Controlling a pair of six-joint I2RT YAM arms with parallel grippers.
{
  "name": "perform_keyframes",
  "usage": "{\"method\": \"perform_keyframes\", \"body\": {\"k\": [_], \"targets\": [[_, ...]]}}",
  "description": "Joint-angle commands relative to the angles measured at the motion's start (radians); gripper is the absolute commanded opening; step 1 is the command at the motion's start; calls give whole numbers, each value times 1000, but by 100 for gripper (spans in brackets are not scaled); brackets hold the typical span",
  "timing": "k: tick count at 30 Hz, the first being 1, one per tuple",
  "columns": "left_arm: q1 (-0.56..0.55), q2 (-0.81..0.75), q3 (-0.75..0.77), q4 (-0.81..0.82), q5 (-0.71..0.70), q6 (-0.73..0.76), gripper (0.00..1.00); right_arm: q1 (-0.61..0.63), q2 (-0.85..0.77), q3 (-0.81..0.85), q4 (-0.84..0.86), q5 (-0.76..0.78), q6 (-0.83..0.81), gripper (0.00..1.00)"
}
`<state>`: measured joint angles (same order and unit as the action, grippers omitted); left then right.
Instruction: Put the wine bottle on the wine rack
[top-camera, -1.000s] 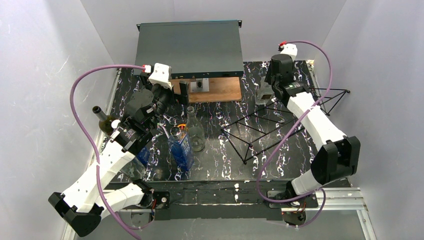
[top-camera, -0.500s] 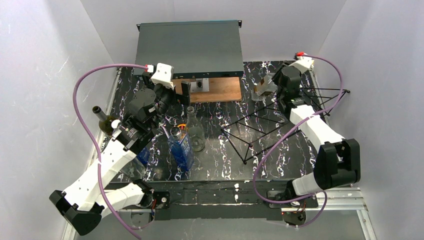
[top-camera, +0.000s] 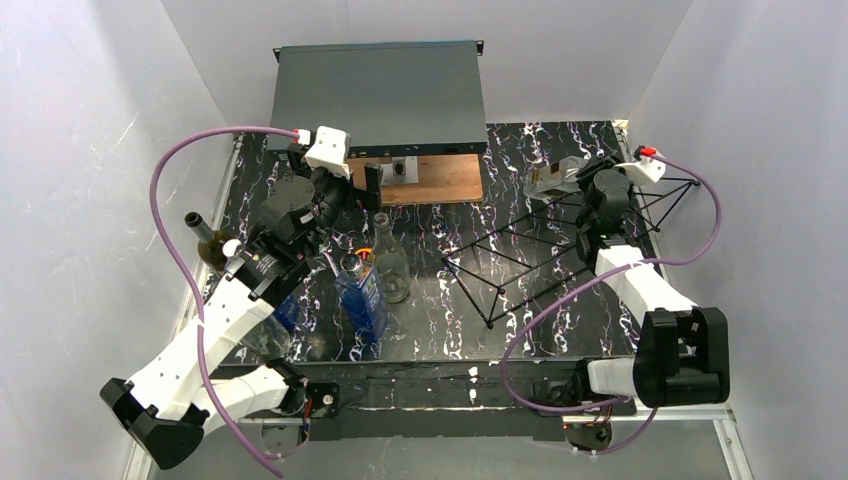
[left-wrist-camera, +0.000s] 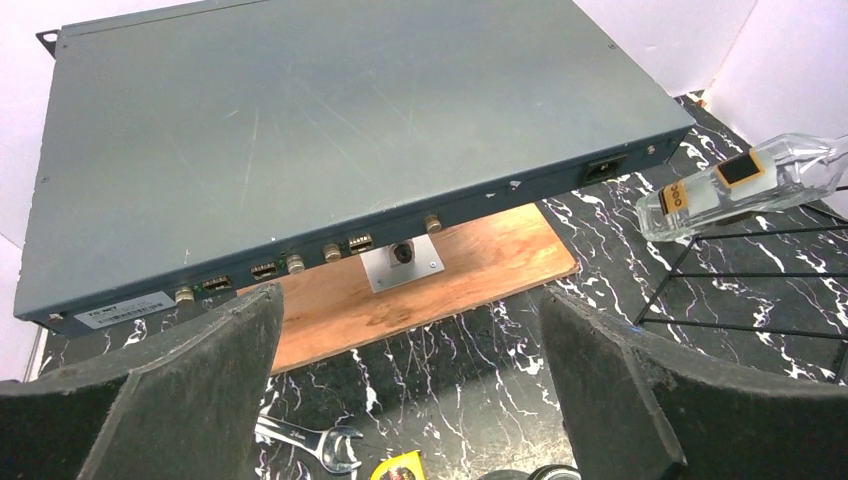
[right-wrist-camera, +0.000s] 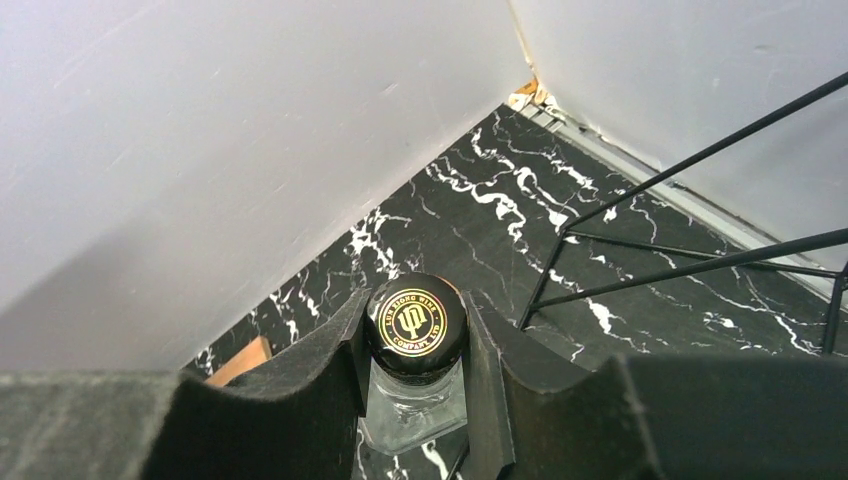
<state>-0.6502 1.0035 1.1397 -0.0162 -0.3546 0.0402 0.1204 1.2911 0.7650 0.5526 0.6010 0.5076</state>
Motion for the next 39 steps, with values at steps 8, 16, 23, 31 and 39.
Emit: {"method": "perform_keyframes", "body": {"k": [8,16,23,31,39], "targets": [[-5,1,18,-7,6,-13,98,-93,105,-27,211,31,-15,1],[-8,0,17,-6,2,-11,98,-169,162,-1,234,37,-34,1],[-12,-1,18,-7,3,-11,98,-254,172,41,175,-1,-30,1],[-17,-5,20,-8,5,-11,98,-290,190,101,71,-54,-65,1],[-19,-4,20,-7,6,-11,98,-314,155,106,109,-64,-19,1]]}}
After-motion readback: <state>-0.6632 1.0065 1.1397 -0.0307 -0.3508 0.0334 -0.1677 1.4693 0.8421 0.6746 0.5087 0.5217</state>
